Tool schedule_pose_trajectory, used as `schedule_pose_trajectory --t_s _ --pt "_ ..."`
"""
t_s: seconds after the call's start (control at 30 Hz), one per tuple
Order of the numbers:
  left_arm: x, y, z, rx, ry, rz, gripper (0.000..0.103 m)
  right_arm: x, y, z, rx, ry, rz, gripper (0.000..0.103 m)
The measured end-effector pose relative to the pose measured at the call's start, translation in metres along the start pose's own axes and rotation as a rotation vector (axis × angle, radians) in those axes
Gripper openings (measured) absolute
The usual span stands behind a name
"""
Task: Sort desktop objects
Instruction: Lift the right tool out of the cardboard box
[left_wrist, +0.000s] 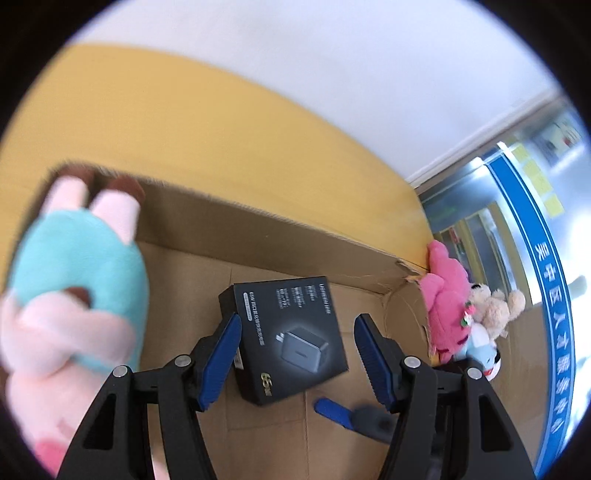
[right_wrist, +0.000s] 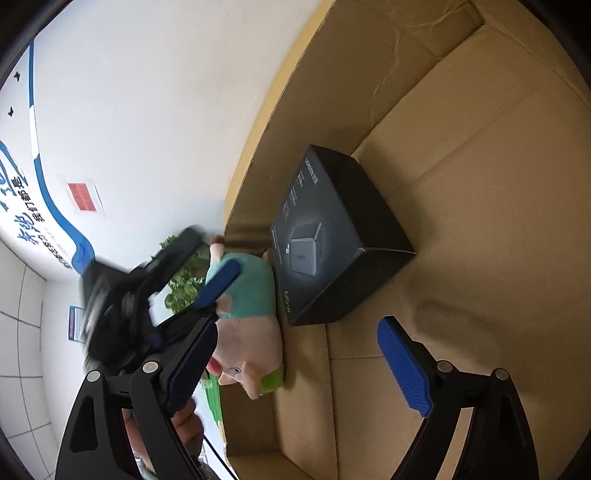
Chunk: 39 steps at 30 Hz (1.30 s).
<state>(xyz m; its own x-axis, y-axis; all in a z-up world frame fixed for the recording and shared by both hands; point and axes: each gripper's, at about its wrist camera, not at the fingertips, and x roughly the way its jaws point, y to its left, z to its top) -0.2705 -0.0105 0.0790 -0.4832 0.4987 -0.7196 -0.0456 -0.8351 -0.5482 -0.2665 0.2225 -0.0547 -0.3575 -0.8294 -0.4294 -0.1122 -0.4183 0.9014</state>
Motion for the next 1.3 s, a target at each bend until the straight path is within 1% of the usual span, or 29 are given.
schedule_pose_trajectory --t_s 0.1,0.17,0.2,0.27,0.37,0.43,0.53,0.57,0.6,0.63,0.67,0.73,0.77,0.8,0.83,0.87,0.97,1.07,1.2,1.3 --pt "-0.035 -0.013 -0.012 0.065 -0.09 0.034 0.063 0.015 0.0 0.004 0.034 0.045 0.085 0.089" --pt "-0.058 -0.016 -0.019 0.099 -0.14 0.034 0.064 0.027 0.003 0.004 0.033 0.055 0.106 0.089" --pt "-0.068 -0.017 -0.022 0.113 -0.159 0.032 0.064 0.032 0.005 0.005 0.036 0.055 0.113 0.086" --pt "-0.082 -0.017 -0.03 0.136 -0.179 0.035 0.064 0.038 0.006 0.008 0.03 0.035 0.125 0.083" --pt "-0.095 -0.017 -0.04 0.16 -0.206 0.055 0.064 0.045 0.008 0.007 0.047 0.033 0.129 0.083" --pt "-0.1 -0.015 -0.047 0.164 -0.215 0.053 0.064 0.046 0.012 0.003 0.036 0.029 0.127 0.083" --pt "-0.109 -0.015 -0.059 0.191 -0.232 0.067 0.064 0.036 0.024 -0.005 0.007 0.033 0.122 0.083" --pt "-0.112 -0.016 -0.064 0.217 -0.23 0.045 0.064 0.031 0.028 -0.008 -0.011 0.028 0.125 0.083" --pt "-0.116 -0.018 -0.07 0.236 -0.244 0.054 0.064 0.022 0.034 -0.012 -0.033 0.025 0.111 0.085" --pt "-0.121 -0.021 -0.078 0.257 -0.261 0.066 0.064 0.011 0.042 -0.018 -0.066 0.019 0.088 0.086" --pt "-0.128 -0.022 -0.085 0.274 -0.278 0.076 0.064 0.0 0.05 -0.024 -0.101 0.014 0.061 0.091" --pt "-0.142 -0.027 -0.103 0.315 -0.337 0.118 0.069 -0.026 0.075 -0.046 -0.235 -0.006 -0.08 0.096" --pt "-0.15 -0.031 -0.115 0.344 -0.385 0.147 0.081 -0.04 0.092 -0.062 -0.341 -0.023 -0.172 0.097" --pt "-0.156 -0.034 -0.124 0.364 -0.422 0.173 0.084 -0.05 0.103 -0.071 -0.409 -0.036 -0.225 0.097" --pt "-0.162 -0.037 -0.133 0.381 -0.454 0.201 0.084 -0.063 0.116 -0.087 -0.495 -0.059 -0.303 0.097" --pt "-0.167 -0.04 -0.142 0.393 -0.476 0.226 0.084 -0.073 0.125 -0.099 -0.547 -0.078 -0.351 0.097" --pt "-0.178 -0.05 -0.163 0.391 -0.497 0.252 0.084 -0.11 0.142 -0.138 -0.665 -0.164 -0.439 0.097" --pt "-0.185 -0.064 -0.185 0.406 -0.509 0.252 0.084 -0.137 0.15 -0.174 -0.77 -0.259 -0.553 0.097" --pt "-0.197 -0.081 -0.214 0.446 -0.551 0.295 0.084 -0.157 0.156 -0.205 -0.841 -0.288 -0.579 0.098" --pt "-0.201 -0.086 -0.232 0.456 -0.57 0.323 0.084 -0.162 0.159 -0.226 -0.874 -0.328 -0.635 0.101"
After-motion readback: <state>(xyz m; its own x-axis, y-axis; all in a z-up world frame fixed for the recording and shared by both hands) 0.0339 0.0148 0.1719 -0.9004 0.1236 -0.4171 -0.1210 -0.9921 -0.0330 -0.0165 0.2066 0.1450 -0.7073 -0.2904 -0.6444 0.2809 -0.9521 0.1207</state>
